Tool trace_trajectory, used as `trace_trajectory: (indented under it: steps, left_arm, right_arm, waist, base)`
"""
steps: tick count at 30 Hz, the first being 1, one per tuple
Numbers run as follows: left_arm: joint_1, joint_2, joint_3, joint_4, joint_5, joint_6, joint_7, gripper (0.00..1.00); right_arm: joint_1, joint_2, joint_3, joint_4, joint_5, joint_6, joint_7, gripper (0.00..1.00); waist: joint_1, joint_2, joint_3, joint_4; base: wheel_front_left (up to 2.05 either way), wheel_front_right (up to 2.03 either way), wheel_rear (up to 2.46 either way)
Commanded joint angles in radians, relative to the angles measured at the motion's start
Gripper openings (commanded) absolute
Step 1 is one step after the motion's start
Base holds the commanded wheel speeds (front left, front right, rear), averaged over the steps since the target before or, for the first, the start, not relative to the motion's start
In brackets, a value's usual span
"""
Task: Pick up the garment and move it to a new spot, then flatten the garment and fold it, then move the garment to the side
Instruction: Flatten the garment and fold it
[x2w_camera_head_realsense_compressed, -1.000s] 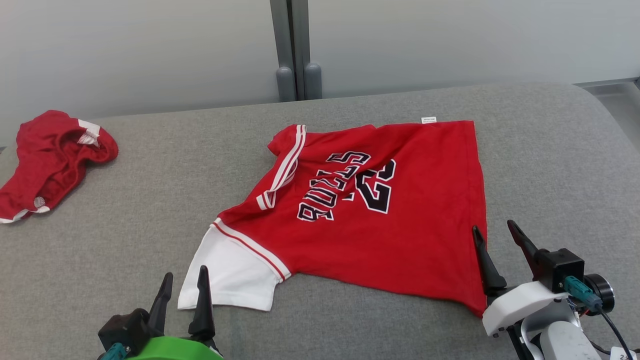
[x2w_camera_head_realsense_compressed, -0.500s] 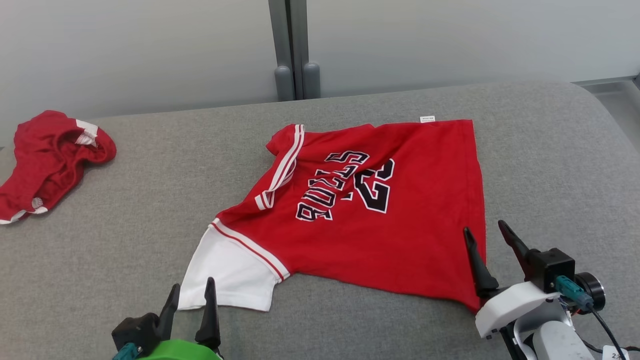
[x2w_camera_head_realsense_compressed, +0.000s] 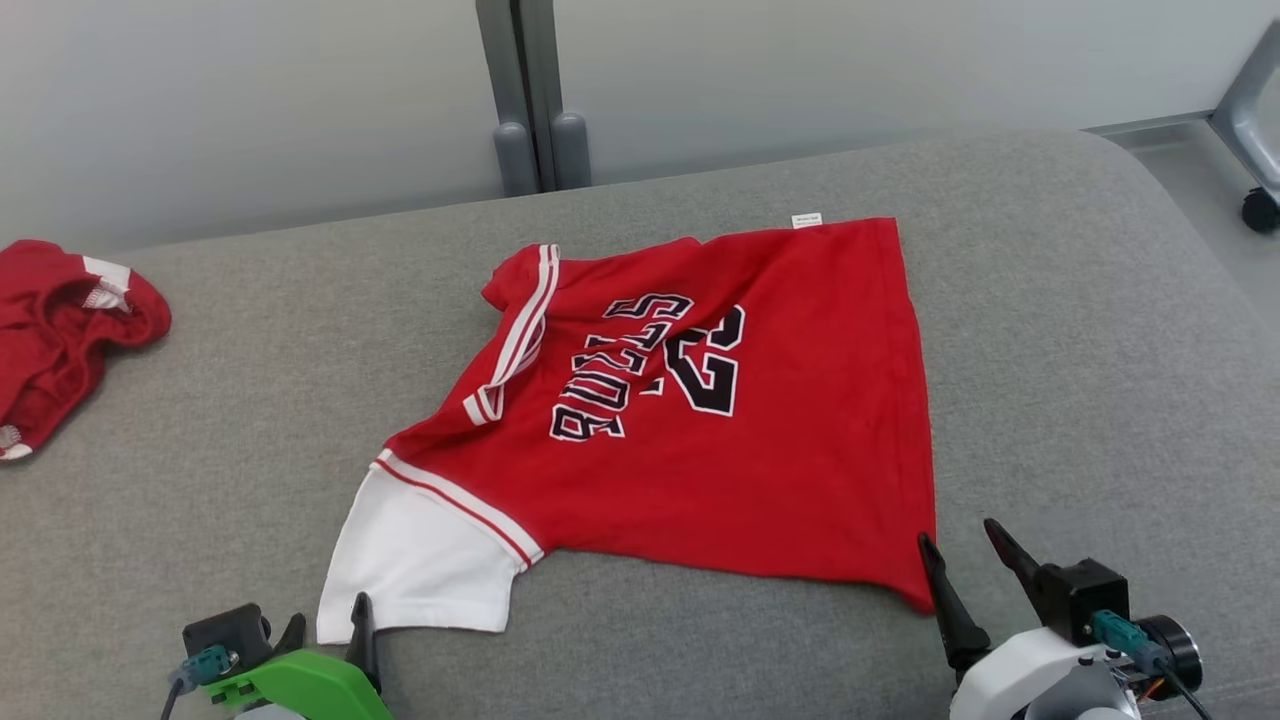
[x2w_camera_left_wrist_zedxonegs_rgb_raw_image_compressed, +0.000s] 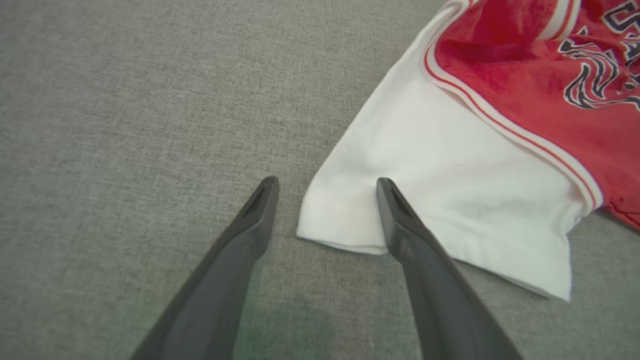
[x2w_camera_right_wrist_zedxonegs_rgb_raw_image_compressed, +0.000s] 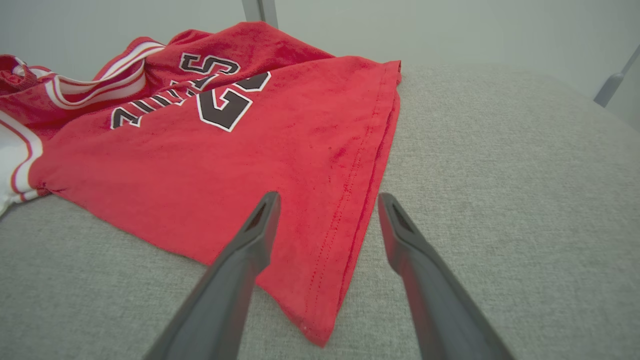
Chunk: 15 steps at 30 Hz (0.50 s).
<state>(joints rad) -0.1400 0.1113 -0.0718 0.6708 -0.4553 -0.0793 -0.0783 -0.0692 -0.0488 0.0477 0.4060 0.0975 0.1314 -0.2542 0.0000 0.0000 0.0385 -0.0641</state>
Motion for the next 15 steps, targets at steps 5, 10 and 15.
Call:
trace_trajectory:
  steps: [5,10,15]
  left_arm:
    - [-0.012,-0.003,-0.004,0.030,-0.021,0.007,0.034,0.96]
    - [-0.007,-0.019,-0.015,0.014,-0.042,-0.006,0.052,0.00]
    - [-0.008,-0.013,-0.018,-0.050,-0.050,-0.015,0.023,0.00]
  right_arm:
    - [0.057,-0.003,-0.028,-0.009,0.035,-0.001,0.045,1.00]
    - [0.080,-0.003,-0.024,0.016,0.089,-0.001,0.082,1.00]
    - [0.055,-0.003,-0.011,0.058,0.122,-0.001,0.086,1.00]
  waist:
    - [0.0000,0.0000,0.018,-0.020]
    - [0.0000,0.0000,0.022,-0.020]
    - [0.0000,0.0000,0.025,-0.004]
  base:
    - [0.00,0.00,0.00]
    - [0.00,0.00,0.00]
    - [0.00,0.00,0.00]
